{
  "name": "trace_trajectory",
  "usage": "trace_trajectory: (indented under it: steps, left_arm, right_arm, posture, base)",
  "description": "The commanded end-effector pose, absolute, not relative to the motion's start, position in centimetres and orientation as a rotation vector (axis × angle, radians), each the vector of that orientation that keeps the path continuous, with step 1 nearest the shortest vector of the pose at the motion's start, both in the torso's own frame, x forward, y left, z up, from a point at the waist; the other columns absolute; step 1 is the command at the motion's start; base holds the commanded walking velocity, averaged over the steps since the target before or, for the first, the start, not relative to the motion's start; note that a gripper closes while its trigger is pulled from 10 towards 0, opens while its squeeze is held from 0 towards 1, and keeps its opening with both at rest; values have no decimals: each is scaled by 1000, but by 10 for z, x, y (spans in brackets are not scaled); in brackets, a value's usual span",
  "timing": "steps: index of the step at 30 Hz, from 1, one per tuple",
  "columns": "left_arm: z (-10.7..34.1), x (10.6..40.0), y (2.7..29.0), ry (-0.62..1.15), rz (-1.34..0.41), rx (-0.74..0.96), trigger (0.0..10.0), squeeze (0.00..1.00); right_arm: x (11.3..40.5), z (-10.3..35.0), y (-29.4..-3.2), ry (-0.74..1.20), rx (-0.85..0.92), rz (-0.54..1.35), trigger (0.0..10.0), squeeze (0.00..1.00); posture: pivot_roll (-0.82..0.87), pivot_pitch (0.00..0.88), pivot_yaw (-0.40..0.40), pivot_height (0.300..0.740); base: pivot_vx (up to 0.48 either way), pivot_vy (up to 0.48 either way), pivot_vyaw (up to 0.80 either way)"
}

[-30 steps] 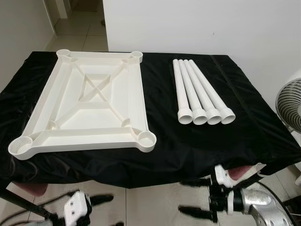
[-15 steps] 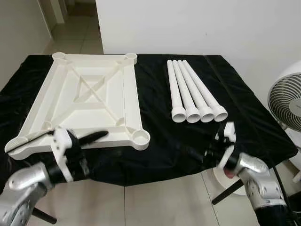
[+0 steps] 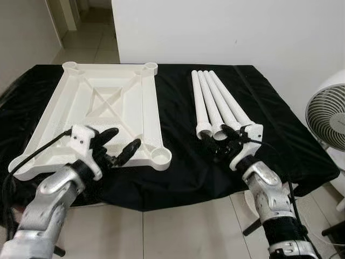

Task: Building children table

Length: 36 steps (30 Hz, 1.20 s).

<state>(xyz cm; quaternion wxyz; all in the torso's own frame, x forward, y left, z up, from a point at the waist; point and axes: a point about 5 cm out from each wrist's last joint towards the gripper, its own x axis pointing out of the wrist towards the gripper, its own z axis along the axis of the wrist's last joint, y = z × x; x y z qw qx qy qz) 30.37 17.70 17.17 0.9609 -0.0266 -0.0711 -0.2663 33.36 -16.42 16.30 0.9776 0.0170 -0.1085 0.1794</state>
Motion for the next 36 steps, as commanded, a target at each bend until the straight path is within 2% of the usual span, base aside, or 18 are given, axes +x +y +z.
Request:
trace_trajectory:
  steps: [1, 6, 12, 18, 22, 28, 36]
  left_arm:
    - [166, 312, 178, -121, -466, -47, 10000, 0]
    - [166, 332, 174, -99, -351, -88, 10000, 0]
    - [172, 338, 171, -136, -281, -95, 10000, 0]
    - [177, 331, 169, -177, -207, -72, 10000, 0]
    - [172, 319, 171, -176, -114, -62, 10000, 0]
    - [159, 305, 167, -167, -83, -43, 10000, 0]
    - [158, 301, 165, -192, -69, 13, 10000, 0]
  right_arm:
    - [336, 164, -166, -232, 24, 301, 10000, 0]
    - [342, 171, -164, -257, -5, 198, 10000, 0]
    - [341, 174, -161, -287, -37, 165, 10000, 0]
    - [333, 178, -165, -332, -51, 84, 10000, 0]
    - [323, 176, -173, -365, -28, -35, 10000, 0]
    - [307, 164, -171, -355, -41, -9, 10000, 0]
    - [304, 160, -167, -352, -103, 12, 10000, 0]
  posture:
    - [39, 24, -18, 740]
    - [25, 33, -17, 740]
    - [18, 32, -5, 740]
    - [22, 28, 16, 740]
    - [32, 35, 26, 740]
    - [30, 27, 36, 740]
    - [18, 26, 54, 740]
  base:
    - [0, 0, 0]
    - [0, 0, 0]
    - [0, 0, 0]
    - [0, 0, 0]
    - [0, 0, 0]
    - [0, 0, 0]
    - [0, 0, 0]
